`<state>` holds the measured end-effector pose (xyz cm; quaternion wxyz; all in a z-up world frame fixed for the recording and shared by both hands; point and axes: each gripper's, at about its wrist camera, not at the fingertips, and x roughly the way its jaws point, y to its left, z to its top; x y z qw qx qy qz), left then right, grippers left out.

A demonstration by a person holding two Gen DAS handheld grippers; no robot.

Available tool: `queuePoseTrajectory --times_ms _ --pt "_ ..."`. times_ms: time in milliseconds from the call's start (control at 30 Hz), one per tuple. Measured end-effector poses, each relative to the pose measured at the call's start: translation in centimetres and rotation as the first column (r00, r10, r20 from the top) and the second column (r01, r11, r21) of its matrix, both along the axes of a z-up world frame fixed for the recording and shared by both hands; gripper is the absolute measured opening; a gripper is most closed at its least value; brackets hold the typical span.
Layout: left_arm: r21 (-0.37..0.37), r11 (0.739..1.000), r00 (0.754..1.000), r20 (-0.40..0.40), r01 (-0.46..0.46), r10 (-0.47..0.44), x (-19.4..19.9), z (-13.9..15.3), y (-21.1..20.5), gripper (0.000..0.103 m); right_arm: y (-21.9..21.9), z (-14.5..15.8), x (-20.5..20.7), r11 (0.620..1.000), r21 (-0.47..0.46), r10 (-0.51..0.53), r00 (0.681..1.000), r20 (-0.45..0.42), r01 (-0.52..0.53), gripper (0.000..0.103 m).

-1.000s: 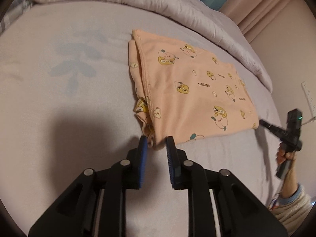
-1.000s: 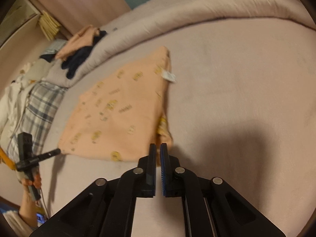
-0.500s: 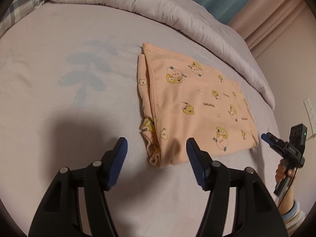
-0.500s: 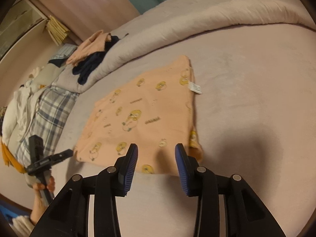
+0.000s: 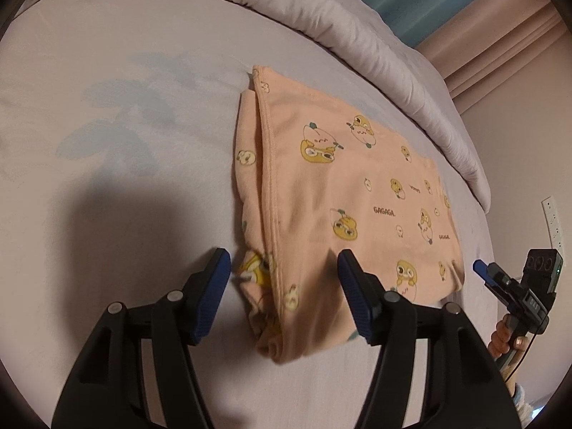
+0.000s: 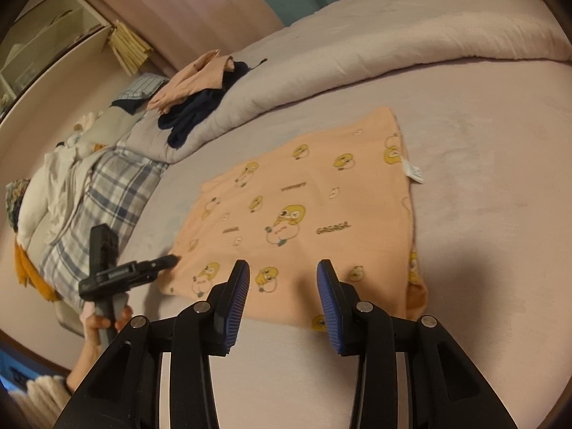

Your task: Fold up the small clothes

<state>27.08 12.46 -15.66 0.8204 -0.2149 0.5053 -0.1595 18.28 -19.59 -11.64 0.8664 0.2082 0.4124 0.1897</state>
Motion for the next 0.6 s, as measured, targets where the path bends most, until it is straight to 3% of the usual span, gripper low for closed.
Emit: queuePoseTrajectory --times_ms 100,300,600 --pt "-0.013 1.000 1.000 0.004 -0.002 0.002 0.7 -0.2 0.0 0.062 0.3 -0.1 0.2 1.000 0.008 0.012 1.000 0.000 -0.012 0.039" --pt "-0.149 0.988 1.000 -0.007 -0.031 0.030 2.8 -0.9 0.7 0.060 1.7 -0.7 0.8 0.999 0.027 0.042 0.999 -0.004 -0.042 0.039" --pt "-0.238 0.970 0.998 -0.038 -0.056 0.048 6.2 -1.2 -0.4 0.059 6.4 -1.3 5.6 0.993 -0.059 0.104 0.994 -0.013 -0.105 0.039"
